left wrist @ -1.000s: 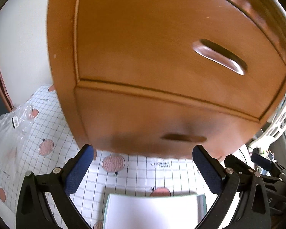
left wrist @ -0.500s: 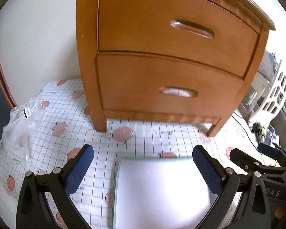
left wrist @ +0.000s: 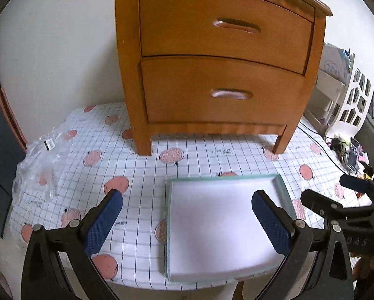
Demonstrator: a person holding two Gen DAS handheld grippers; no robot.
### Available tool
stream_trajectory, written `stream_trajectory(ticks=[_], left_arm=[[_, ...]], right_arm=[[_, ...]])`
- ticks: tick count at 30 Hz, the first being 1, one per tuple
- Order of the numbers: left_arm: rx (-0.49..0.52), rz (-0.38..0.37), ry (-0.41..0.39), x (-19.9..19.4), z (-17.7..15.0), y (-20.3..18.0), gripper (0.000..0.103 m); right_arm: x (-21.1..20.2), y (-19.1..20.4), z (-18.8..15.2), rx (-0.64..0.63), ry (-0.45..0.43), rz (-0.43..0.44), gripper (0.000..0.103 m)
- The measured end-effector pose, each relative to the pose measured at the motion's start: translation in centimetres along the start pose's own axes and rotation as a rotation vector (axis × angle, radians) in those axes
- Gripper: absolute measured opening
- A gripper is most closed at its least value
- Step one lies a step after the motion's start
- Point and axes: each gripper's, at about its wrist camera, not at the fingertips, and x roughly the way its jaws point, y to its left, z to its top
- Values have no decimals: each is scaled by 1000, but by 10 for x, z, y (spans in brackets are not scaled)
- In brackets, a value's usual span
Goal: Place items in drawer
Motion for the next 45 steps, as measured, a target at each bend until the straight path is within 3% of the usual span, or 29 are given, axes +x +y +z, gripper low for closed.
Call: stream_trajectory(ticks=[17, 45], left_arm=[[-38, 12, 41, -1, -37, 24, 103], [-26, 56, 53, 11, -48, 30, 103]], right_arm=[[6, 23, -39, -72, 21, -16, 103], [9, -7, -42, 56, 16, -61, 103]])
